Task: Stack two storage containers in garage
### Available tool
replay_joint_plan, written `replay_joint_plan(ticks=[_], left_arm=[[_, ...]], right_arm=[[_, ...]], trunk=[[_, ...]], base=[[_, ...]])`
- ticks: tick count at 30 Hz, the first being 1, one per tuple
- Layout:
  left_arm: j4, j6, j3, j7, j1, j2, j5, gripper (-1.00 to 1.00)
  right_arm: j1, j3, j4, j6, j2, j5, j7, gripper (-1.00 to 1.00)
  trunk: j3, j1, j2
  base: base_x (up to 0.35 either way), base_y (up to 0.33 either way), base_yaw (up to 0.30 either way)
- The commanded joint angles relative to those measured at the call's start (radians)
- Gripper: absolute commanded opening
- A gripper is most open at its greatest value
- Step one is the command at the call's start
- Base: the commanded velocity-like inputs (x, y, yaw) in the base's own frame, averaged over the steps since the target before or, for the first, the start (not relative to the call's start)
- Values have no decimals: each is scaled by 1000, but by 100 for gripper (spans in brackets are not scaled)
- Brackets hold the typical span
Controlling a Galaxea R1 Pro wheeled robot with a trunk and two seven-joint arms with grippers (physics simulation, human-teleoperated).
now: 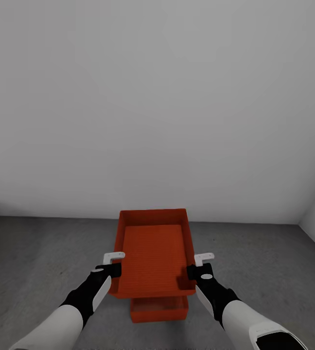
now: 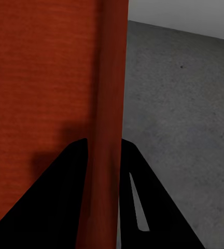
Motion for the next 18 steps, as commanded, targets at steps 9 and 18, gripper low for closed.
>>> replay_joint_plan(ticks=[9, 18], left_arm=[[-27, -42, 3, 15, -1, 2, -7, -100], [-27, -42, 3, 15, -1, 2, -7, -100]], right_arm=[[0, -17, 3, 3, -3, 2, -54, -100], [0, -17, 3, 3, -3, 2, -54, -100]], trunk=[[-16, 0, -1], [-30, 0, -1]], base=[[0, 0, 0], [0, 0, 0]])
